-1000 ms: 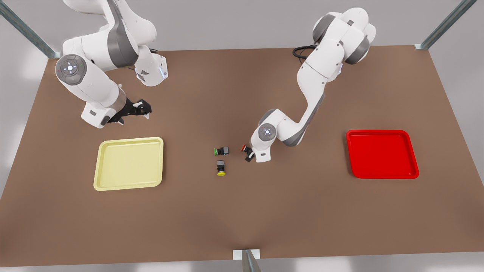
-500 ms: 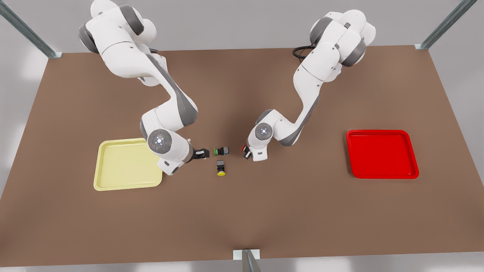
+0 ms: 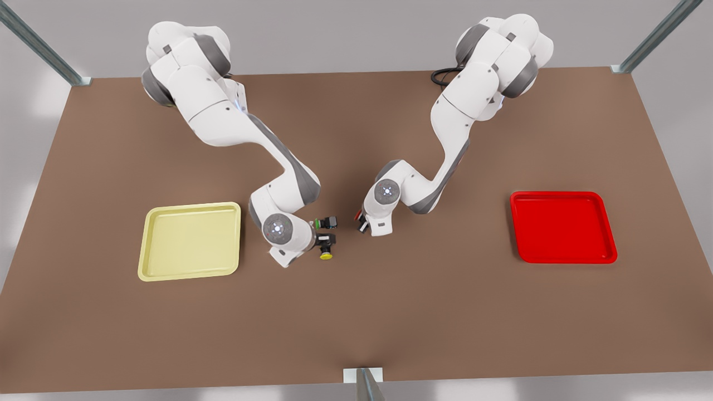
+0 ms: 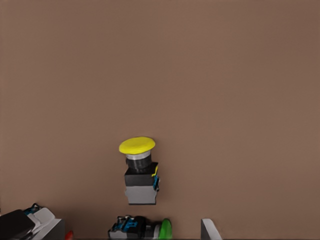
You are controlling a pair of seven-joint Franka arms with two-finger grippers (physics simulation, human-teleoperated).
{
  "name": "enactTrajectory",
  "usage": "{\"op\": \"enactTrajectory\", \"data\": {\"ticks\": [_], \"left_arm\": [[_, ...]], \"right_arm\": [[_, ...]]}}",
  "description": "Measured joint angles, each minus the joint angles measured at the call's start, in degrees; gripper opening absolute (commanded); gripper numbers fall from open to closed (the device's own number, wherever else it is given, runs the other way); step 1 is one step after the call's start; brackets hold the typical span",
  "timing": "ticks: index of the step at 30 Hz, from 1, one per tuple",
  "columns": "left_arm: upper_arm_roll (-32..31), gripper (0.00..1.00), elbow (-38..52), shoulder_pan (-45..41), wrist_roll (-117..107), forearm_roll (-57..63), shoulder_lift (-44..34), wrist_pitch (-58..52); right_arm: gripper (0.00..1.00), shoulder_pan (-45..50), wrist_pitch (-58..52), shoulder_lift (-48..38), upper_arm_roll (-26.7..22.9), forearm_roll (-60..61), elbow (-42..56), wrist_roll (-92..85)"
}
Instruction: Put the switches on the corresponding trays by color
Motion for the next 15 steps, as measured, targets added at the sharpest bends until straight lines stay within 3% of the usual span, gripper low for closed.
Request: {"op": "enactTrajectory", "data": {"ticks": [15], "left_arm": [[0.53, 0.53, -0.31, 0.00, 0.26, 0.88, -0.31, -0.92]], "right_arm": [[1.00, -0.45, 2.56, -0.31, -0.09, 0.15, -2.99, -3.50]]}}
